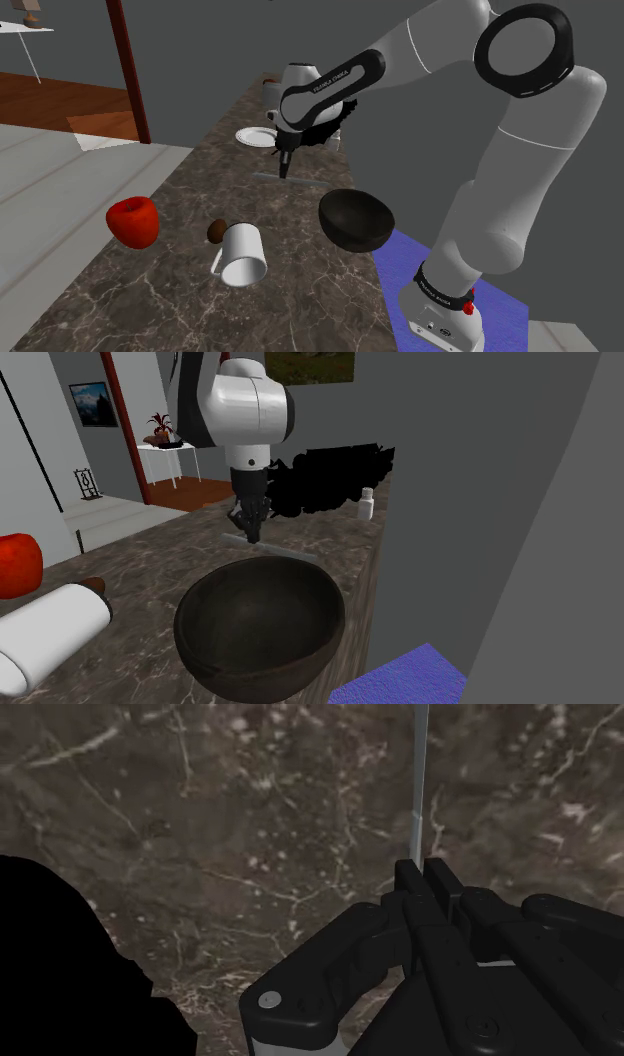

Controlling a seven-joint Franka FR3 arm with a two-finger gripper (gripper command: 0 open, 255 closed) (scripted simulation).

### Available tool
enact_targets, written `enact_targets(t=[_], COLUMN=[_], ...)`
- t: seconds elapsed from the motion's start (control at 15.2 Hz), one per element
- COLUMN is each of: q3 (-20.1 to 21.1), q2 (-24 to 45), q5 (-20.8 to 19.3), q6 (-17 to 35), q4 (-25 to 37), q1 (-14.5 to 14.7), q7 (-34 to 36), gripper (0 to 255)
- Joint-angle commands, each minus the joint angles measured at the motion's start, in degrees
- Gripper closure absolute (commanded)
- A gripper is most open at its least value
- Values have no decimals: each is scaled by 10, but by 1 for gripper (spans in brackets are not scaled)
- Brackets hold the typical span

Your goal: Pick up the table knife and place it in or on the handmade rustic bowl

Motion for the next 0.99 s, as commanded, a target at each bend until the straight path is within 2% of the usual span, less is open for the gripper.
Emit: enact_targets(t=[0.0, 0.92], q3=[-1, 0], q2=[-8, -57], q5=[-2, -14], q6=[-14, -120], q4=[6, 63], q1=[-1, 0], q7=[2, 13], gripper=[255, 255])
